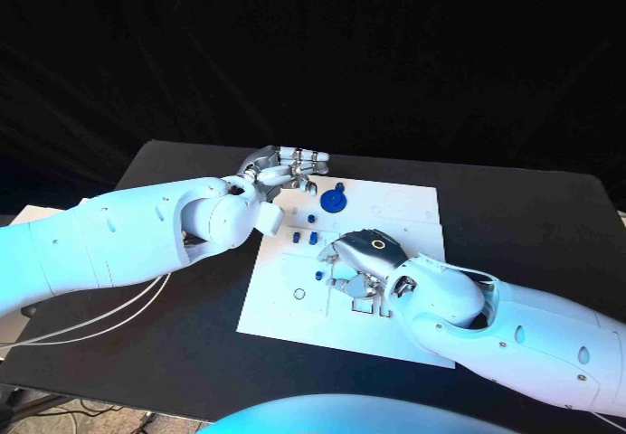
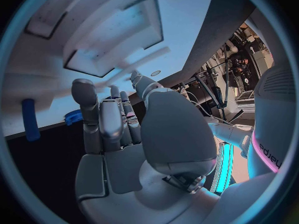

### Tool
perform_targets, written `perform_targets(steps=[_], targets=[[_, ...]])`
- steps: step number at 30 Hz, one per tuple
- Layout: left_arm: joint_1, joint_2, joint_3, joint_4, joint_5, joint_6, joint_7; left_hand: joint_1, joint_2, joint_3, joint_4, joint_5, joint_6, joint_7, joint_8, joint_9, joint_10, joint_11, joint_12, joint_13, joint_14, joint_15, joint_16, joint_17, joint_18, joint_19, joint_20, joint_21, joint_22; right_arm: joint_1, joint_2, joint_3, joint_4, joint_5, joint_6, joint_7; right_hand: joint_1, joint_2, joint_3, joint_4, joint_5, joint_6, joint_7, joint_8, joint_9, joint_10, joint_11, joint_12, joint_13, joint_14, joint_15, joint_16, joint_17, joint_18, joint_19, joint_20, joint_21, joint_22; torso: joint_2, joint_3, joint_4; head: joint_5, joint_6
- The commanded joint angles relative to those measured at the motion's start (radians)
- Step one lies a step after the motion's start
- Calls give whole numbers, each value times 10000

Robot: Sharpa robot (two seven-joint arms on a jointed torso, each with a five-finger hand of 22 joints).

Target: Assemble the parts on the task board

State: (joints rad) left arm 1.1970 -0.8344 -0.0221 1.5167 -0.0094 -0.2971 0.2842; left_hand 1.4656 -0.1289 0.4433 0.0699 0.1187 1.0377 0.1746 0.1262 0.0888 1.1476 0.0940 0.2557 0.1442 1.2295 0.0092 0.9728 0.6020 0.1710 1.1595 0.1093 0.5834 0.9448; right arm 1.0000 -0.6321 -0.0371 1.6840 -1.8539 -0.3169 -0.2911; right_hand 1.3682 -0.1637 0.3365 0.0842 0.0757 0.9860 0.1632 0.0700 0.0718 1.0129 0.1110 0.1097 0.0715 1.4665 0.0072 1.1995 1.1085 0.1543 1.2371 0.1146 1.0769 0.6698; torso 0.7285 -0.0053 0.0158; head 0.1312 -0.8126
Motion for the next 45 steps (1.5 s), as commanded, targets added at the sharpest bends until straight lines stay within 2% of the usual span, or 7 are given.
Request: perform_targets(steps=[1, 9, 16, 21, 26, 37, 45], targets=[[2, -1, 7, -9, -35, 162, 7, 69, 13, -17, -52, 13, -74, 14, -5, -14, -67, 1, 34, 9, -48, 2, -43, -11, 110, 69, -7, -43, -8, -12, -217, 33, 256, -83, -1268, -222, 198, 81, -51, 5, 100, 182, -9, 71, 27, 145, -65, 257, 34, 143, 60, 53, 41, -5, -3, -1, 45, 92, 0, 3, -3, -26, 14], [2, -23, 7, -76, -35, 159, -12, 79, 24, -15, -67, 16, -75, 14, 1, -14, -73, 1, 46, 13, -52, 3, -44, -19, 111, 70, -5, -47, -10, 235, -1247, 235, 1148, 450, -1634, -350, 325, 212, 64, 45, 286, 472, -102, 134, 55, 454, -156, 658, 27, 222, 10, 113, 68, -29, 124, -38, 160, 244, 4, 5, -11, -164, 90], [1, -29, 6, -90, -35, 182, -17, 79, 24, -15, -67, 16, -75, 14, 1, -14, -73, 1, 46, 13, -52, 3, -44, -19, 111, 70, -5, -47, -10, 855, -2342, 302, 1631, 735, -606, -626, 286, 93, 26, 89, 175, 463, -155, 62, 29, 351, -173, 649, -60, 224, 9, 54, -14, -28, 129, -45, 149, 218, -1, -6, -19, -417, 204], [0, 0, 6, -97, -35, 187, -9, 91, 32, -16, -86, 16, -73, 12, 11, -13, -75, -1, 63, 19, -54, 3, -42, -23, 112, 72, -4, -50, -12, 1076, -2678, 306, 1407, 1174, 421, -515, 208, 21, -401, 295, -207, 213, -313, -70, -31, -335, -147, 462, -79, 77, 36, -350, -490, 74, -212, -17, -305, -454, -1, -5, -15, -507, 272], [-1, 15, 5, -89, -35, 190, 15, 91, 32, -16, -86, 16, -73, 12, 11, -13, -75, -1, 63, 19, -54, 3, -42, -23, 112, 72, -4, -50, -12, 1143, -2709, 301, 1143, 1403, 928, -323, 248, 65, -608, 380, -186, 193, -247, -55, -24, -378, -179, 541, -61, 74, 27, -396, -556, 82, -237, -43, -370, -529, 22, 14, 5, -560, 296], [-3, 30, 5, -98, -35, 202, 21, 91, 32, -16, -86, 16, -73, 12, 11, -13, -75, -1, 63, 19, -54, 3, -42, -23, 112, 72, -4, -50, -12, 1141, -2389, 280, 724, 1457, 1311, -131, 460, 255, -703, 385, -153, 281, -282, -30, -5, -151, -193, 773, -42, 114, 9, -391, -577, 79, -195, -63, -390, -547, 12, -2, 10, -551, 277], [-3, 34, 5, -98, -35, 223, 6, 91, 32, -16, -86, 16, -73, 12, 11, -13, -75, -1, 63, 19, -54, 3, -42, -23, 112, 72, -4, -50, -12, 1114, -2163, 256, 540, 1395, 1262, -50, 710, 609, -470, 394, -187, 624, -267, 54, 45, 552, -273, 1114, -37, 254, -65, -127, -304, 18, 53, -110, -149, -173, 8, -6, 18, -542, 238]])
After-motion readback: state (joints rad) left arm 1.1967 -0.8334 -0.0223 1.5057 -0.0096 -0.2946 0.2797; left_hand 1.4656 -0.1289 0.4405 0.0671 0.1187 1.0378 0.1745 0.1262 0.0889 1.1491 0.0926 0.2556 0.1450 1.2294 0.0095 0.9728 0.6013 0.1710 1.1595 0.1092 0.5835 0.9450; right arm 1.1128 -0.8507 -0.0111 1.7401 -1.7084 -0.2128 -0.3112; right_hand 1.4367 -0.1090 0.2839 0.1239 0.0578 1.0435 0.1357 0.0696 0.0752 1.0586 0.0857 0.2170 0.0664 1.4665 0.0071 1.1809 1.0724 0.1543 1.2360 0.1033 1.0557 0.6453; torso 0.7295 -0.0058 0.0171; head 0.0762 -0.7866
